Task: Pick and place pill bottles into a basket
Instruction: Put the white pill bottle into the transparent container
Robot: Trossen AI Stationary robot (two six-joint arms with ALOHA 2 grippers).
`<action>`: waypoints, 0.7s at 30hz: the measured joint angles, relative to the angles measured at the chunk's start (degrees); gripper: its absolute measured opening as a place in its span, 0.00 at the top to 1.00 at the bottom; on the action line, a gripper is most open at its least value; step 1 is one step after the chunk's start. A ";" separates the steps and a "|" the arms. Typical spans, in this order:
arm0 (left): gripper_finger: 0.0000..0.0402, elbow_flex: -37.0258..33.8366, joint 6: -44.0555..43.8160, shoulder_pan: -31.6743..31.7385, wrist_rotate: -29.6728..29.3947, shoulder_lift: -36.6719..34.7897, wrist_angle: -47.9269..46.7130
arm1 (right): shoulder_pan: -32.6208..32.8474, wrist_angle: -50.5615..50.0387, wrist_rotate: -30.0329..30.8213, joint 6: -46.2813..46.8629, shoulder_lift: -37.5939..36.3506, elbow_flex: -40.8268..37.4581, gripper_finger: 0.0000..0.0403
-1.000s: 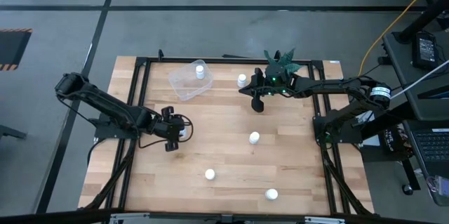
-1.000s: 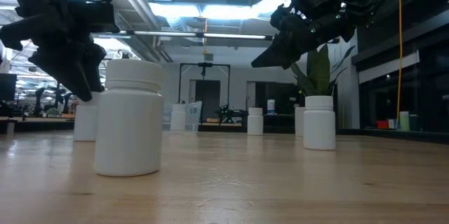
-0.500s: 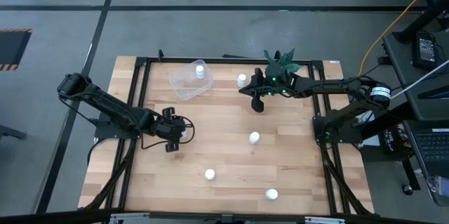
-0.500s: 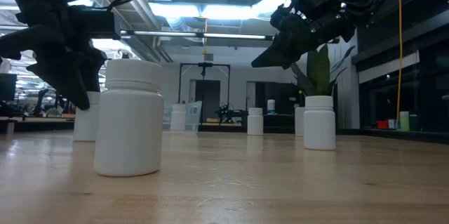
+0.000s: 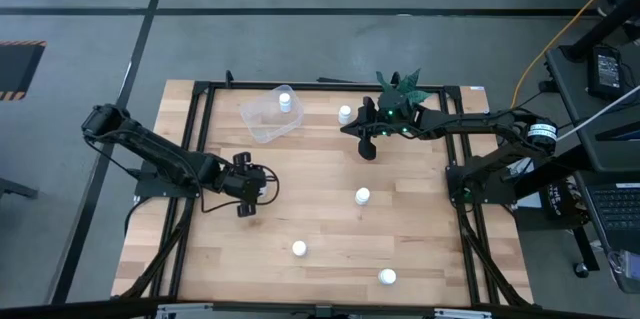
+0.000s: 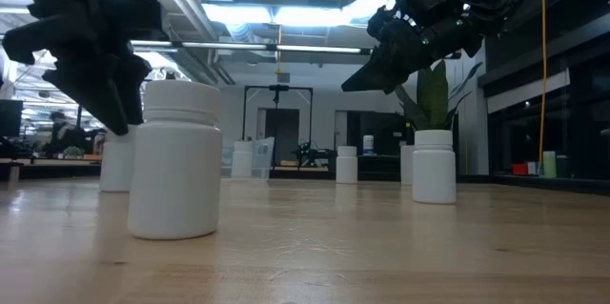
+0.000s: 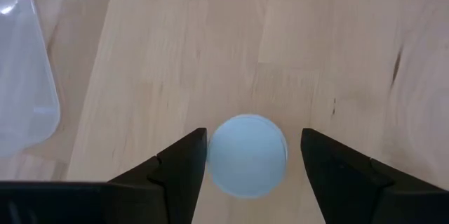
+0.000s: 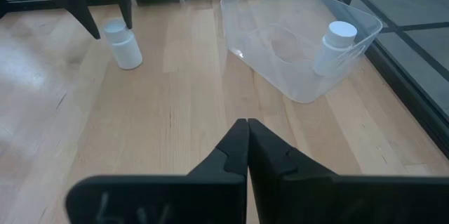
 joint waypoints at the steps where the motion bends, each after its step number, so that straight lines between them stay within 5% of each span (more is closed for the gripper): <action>1: 0.44 0.00 0.00 0.00 0.02 0.00 -0.13 | 0.00 0.00 0.00 0.00 0.00 0.00 0.98; 21: 0.53 0.00 -0.52 -0.02 -0.51 0.00 -2.38 | 0.00 0.00 0.00 0.11 0.00 0.00 0.98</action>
